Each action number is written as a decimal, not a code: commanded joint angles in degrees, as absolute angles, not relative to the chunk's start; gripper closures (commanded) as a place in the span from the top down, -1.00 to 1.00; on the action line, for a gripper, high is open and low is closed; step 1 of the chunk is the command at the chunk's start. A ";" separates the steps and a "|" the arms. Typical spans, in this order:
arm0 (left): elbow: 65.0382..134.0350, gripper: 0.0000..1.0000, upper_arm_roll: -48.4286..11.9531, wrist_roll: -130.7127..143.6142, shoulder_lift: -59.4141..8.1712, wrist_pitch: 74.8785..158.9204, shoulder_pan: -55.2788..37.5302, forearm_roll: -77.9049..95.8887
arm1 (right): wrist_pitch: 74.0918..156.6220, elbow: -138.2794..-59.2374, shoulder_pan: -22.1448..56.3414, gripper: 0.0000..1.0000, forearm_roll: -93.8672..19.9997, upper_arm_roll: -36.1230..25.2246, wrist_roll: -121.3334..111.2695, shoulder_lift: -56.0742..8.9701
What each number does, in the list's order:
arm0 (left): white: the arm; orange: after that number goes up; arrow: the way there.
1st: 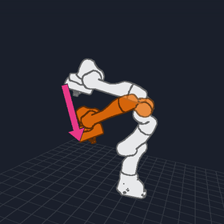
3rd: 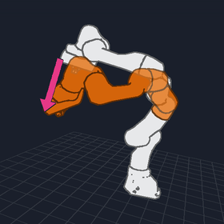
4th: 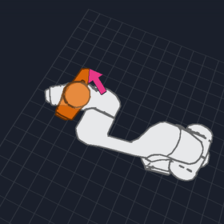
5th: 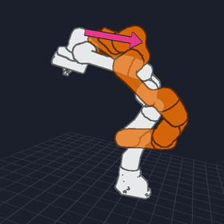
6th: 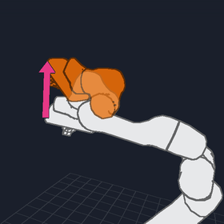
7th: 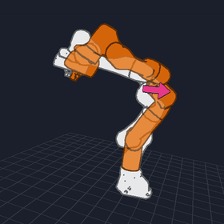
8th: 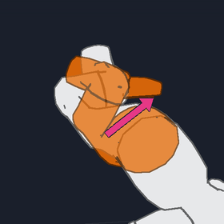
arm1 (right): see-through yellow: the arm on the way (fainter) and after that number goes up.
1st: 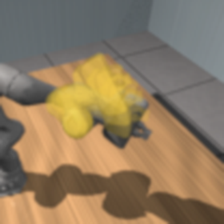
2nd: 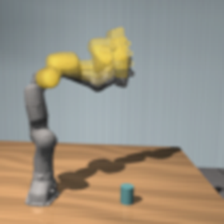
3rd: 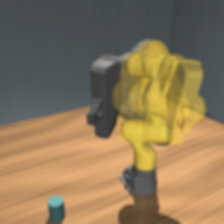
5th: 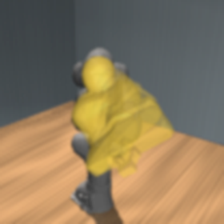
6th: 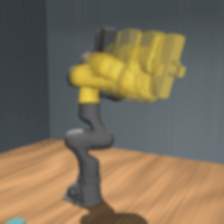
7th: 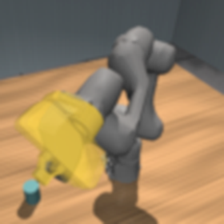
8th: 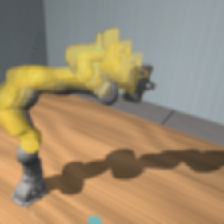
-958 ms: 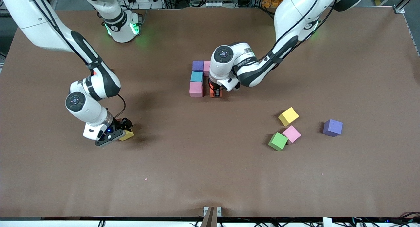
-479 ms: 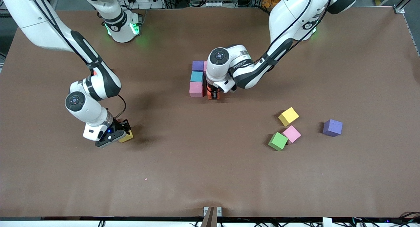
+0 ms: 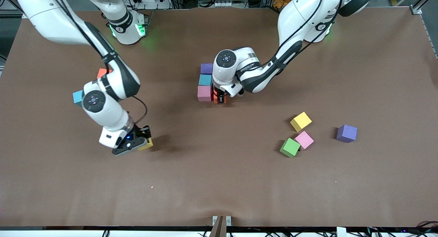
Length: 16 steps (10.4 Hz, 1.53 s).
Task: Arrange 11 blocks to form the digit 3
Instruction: 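Set the orange cube beside the pink cube while the right gripper carries yellow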
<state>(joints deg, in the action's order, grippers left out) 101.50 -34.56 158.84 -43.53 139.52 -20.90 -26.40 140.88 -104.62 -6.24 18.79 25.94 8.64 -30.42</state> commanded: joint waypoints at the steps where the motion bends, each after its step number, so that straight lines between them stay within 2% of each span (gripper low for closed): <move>1: 100.37 -0.94 -34.37 169.72 -44.30 139.75 -22.32 -29.53 | 140.27 -104.77 -5.72 -0.45 17.76 27.59 15.44 -29.97; 8: 100.20 -0.90 -34.36 169.63 -45.08 139.75 -23.11 -29.53 | 139.66 -104.59 1.83 -0.45 17.75 27.60 30.82 -30.14; 12: 99.59 -0.88 -34.37 169.63 -45.18 139.75 -23.20 -29.71 | 139.22 -104.94 2.55 -0.45 17.40 27.77 35.94 -30.50; 13: 99.58 -0.82 -34.37 169.63 -45.18 139.66 -23.29 -29.62 | 137.48 -104.59 2.98 -0.45 17.05 28.30 39.78 -30.50; 14: 99.58 -0.68 -34.37 169.63 -45.18 139.75 -23.29 -29.62 | 137.20 -104.50 3.25 -0.45 17.14 28.47 40.51 -30.59; 15: 99.58 0.00 -34.28 169.37 -45.18 139.75 -23.29 -29.79 | 137.11 -104.50 2.99 -0.45 17.14 28.48 40.26 -30.50; 16: 99.58 0.99 -34.28 169.10 -45.18 139.75 -23.38 -29.97 | 137.02 -104.50 2.99 -0.45 17.14 28.48 40.25 -30.24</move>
